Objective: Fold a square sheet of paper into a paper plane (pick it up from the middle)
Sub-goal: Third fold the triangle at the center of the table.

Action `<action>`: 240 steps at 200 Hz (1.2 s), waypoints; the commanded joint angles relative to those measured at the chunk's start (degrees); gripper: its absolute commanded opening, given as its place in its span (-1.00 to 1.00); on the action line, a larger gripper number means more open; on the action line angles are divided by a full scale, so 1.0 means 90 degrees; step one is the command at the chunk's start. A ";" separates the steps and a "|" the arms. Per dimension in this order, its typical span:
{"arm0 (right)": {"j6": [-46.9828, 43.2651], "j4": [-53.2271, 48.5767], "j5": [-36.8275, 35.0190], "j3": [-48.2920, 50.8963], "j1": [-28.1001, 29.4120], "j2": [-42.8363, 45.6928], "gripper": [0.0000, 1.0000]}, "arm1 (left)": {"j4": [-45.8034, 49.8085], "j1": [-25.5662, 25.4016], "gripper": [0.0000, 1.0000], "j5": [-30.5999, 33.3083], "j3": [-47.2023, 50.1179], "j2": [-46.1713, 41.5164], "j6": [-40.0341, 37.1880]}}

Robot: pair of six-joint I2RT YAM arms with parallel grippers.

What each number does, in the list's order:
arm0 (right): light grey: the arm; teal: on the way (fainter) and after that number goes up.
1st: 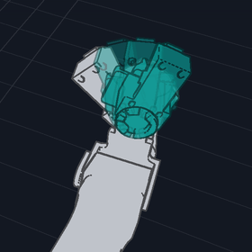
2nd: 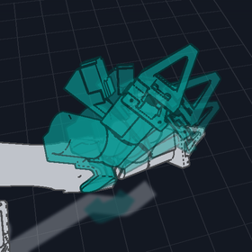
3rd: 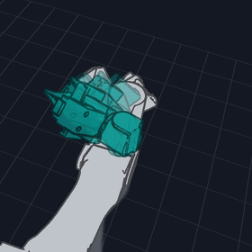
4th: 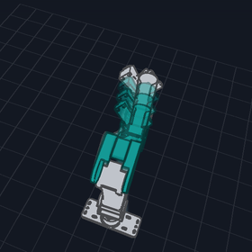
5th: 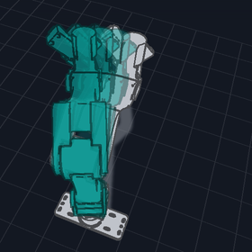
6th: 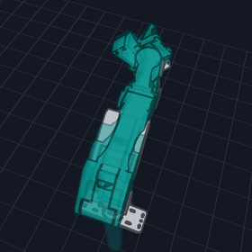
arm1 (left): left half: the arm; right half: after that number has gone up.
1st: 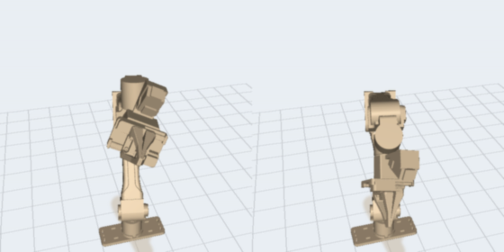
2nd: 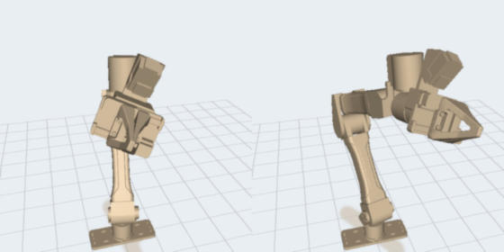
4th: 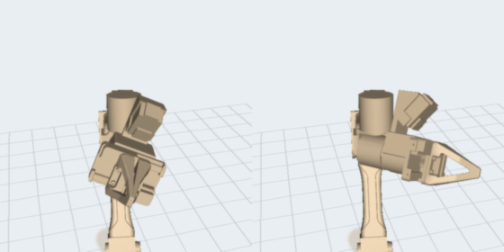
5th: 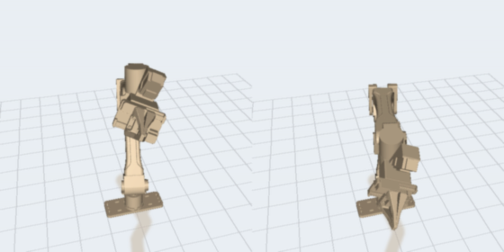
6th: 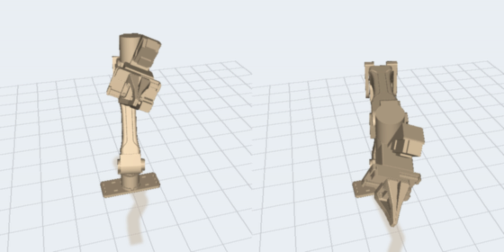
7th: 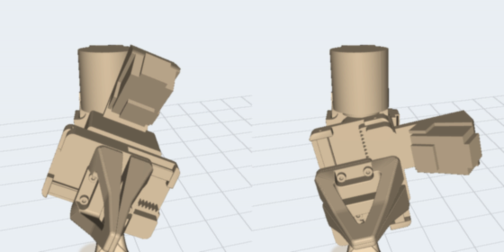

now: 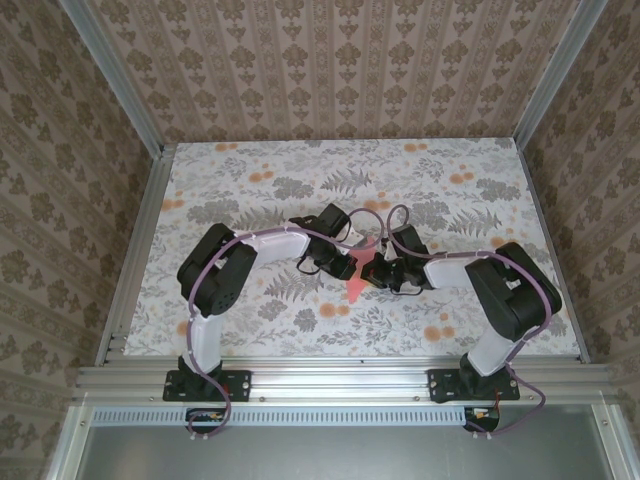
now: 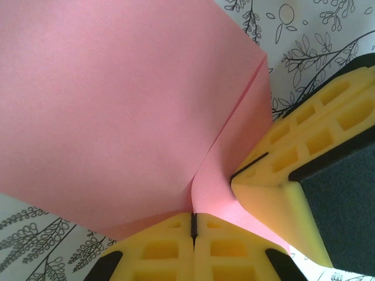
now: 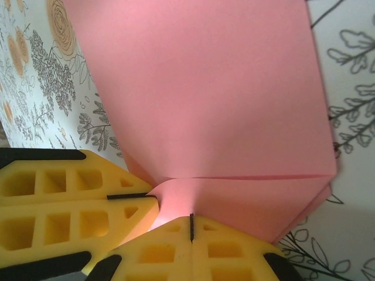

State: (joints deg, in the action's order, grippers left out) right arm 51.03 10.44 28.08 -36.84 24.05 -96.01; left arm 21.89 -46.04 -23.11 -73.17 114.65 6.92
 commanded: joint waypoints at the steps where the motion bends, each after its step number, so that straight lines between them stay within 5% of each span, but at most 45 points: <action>1: -0.0118 -0.0281 0.0171 -0.0013 -0.0168 0.0295 -0.90 | 0.0495 -0.0021 -0.93 0.0371 0.0107 0.0142 0.0022; 240: -0.1012 -0.0983 0.0131 -0.0472 -0.0942 -0.0544 -0.90 | 0.0576 -0.0021 -0.94 0.0409 0.0117 0.0112 0.0052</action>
State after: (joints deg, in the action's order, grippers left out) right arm 44.18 5.61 31.75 -41.28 15.68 -99.18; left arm 22.15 -46.04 -22.90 -73.23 114.63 6.92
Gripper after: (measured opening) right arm 0.056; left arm 0.050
